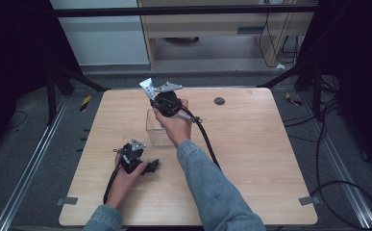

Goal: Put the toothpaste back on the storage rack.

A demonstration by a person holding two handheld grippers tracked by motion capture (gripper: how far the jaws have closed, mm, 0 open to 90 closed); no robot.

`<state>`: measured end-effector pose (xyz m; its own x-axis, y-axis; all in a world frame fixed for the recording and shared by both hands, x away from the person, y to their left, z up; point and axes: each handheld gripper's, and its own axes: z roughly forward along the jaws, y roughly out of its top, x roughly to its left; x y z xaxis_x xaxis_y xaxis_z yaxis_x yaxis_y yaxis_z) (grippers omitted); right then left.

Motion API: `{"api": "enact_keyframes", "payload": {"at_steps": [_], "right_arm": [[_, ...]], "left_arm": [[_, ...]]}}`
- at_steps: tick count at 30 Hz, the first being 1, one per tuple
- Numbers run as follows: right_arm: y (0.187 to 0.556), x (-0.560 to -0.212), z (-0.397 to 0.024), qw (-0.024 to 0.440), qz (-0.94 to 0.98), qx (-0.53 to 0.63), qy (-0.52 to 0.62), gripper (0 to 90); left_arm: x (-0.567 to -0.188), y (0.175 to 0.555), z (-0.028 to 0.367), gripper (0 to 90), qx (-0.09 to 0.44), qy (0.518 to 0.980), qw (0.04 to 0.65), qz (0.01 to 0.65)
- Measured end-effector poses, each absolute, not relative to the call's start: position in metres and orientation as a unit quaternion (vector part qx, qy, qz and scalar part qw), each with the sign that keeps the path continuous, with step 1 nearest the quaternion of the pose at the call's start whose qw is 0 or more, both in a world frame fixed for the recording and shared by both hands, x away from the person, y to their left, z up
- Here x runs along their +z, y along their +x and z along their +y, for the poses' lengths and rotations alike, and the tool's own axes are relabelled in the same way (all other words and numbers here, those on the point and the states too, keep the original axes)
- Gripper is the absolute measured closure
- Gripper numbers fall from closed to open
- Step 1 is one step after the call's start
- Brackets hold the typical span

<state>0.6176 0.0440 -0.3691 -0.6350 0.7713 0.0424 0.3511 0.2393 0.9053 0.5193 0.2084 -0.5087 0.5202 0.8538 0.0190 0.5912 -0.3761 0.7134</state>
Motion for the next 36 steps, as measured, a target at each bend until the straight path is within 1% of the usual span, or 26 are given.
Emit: {"api": "enact_keyframes", "payload": {"at_steps": [18, 36], "right_arm": [[0.6170, -0.3698, 0.0436, 0.213, 0.775, 0.470, 0.365, 76.4], [0.6159, -0.3724, 0.0443, 0.198, 0.788, 0.455, 0.364, 76.2]], "left_arm": [[-0.5087, 0.5193, 0.2085, 0.0, 0.197, 0.806, 0.333, 0.448], [-0.5087, 0.5193, 0.2085, 0.0, 0.197, 0.806, 0.333, 0.448]]}}
